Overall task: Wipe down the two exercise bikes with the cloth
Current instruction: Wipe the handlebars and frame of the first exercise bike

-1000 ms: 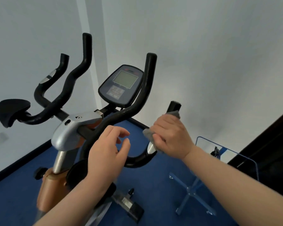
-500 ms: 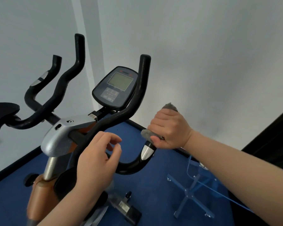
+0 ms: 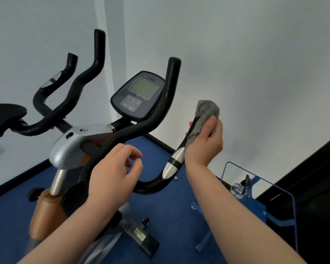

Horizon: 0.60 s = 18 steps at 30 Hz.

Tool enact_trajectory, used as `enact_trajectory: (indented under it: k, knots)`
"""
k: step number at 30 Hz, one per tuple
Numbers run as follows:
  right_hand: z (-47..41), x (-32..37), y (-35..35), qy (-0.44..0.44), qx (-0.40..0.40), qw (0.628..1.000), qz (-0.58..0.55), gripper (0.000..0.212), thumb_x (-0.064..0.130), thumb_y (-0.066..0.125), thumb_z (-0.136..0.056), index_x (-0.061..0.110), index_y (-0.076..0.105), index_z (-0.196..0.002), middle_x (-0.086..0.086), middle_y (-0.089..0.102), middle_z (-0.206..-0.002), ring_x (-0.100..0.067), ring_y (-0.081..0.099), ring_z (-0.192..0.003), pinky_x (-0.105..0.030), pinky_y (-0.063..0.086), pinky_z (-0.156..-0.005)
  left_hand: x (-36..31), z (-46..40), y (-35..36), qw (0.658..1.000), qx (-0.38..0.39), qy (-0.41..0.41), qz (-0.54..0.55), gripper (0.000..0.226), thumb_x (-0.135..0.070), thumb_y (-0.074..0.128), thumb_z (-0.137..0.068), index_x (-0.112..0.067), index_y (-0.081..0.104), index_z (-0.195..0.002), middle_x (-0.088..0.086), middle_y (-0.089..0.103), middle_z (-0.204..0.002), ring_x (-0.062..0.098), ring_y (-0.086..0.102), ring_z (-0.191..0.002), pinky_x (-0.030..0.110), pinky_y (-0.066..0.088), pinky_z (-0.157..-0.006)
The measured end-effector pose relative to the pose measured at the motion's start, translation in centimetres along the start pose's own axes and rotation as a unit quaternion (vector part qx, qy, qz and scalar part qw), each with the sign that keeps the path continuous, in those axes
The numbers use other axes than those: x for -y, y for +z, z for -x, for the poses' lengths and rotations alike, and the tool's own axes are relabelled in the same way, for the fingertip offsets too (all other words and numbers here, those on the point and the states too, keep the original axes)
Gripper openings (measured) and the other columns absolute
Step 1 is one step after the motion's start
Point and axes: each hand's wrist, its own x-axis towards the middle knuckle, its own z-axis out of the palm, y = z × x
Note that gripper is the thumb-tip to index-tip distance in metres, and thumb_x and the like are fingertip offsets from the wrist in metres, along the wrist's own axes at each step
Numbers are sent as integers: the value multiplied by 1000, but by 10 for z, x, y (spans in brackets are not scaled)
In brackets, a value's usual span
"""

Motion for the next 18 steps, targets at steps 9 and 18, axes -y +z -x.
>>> enact_trajectory:
  k: [9,18]
  knots:
    - [46,-9,-39,-320,294,855,284,36,20,37,-96,7,63,-119,-9,57,-133,-24,34,-139,-42,9,-120,7,8,-10,995,-27,41,-88,11,-20,54,-86,-24,64,-88,-14,60,-84,8,56,-72,27,42,-66]
    - [99,14,-20,-407,428,653,474,34,29,38,-94,18,58,-69,3,54,-56,-19,52,-50,-31,42,-56,42,41,-22,975,-123,-8,-184,24,-30,43,-89,-25,65,-83,-11,62,-75,14,54,-71,29,30,-74]
